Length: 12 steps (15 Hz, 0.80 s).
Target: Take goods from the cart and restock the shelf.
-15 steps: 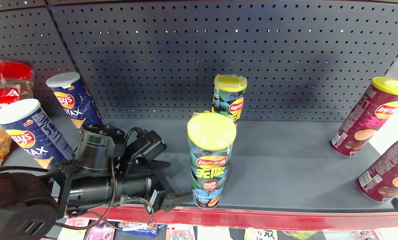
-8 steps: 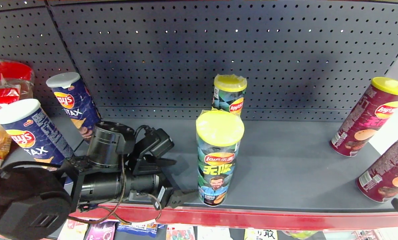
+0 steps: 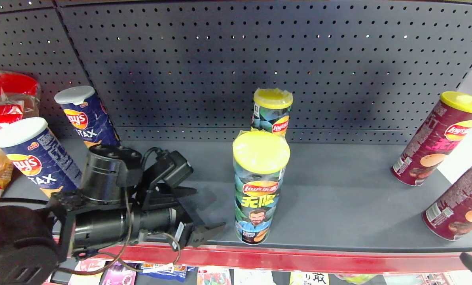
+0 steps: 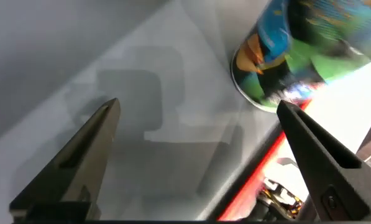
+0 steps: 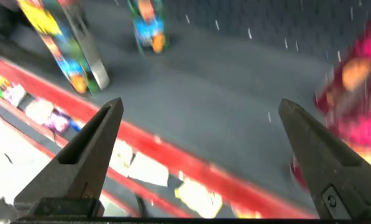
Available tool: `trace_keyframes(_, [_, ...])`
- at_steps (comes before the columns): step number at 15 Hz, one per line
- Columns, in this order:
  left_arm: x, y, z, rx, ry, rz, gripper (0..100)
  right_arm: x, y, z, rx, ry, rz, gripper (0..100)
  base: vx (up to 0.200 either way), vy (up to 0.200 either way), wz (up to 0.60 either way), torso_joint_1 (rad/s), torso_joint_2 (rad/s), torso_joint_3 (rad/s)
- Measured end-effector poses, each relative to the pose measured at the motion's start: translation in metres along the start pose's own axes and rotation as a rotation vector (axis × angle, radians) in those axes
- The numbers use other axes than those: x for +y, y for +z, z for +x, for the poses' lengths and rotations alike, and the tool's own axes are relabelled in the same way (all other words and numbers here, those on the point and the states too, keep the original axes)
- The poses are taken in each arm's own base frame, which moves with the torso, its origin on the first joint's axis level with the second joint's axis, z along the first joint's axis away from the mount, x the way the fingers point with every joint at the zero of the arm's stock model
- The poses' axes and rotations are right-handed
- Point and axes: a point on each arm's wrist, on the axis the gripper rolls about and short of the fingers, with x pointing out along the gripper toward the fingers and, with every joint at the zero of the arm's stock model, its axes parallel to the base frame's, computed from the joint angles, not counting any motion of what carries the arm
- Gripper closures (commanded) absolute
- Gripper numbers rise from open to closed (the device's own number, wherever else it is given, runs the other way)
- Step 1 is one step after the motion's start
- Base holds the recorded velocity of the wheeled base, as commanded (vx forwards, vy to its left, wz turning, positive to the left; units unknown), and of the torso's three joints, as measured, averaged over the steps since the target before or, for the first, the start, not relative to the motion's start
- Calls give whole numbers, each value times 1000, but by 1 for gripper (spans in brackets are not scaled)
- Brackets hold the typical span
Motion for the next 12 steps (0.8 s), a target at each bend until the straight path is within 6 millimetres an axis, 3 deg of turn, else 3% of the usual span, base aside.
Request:
trace_keyframes(3, [-4,-10,-53,-19,123,-41,0,-1,-19,-22,105,-96,9,0,0,0,0,0,0,0])
trace_keyframes(6, [-17,-32,-128,32,287,-145,0,4,-32,-49,207,-330,59,0,0,0,0,0,0,0])
trace_keyframes(9, [-45,-72,-201,62,515,-298,0,17,-43,-64,196,-533,119,0,0,0,0,0,0,0])
trace_keyframes(11, [-70,-104,-231,47,707,-424,0,22,-55,-65,138,-562,124,0,0,0,0,0,0,0])
trace_keyframes(12, [-81,-117,-236,24,767,-465,0,22,-62,-63,127,-568,121,0,0,0,0,0,0,0])
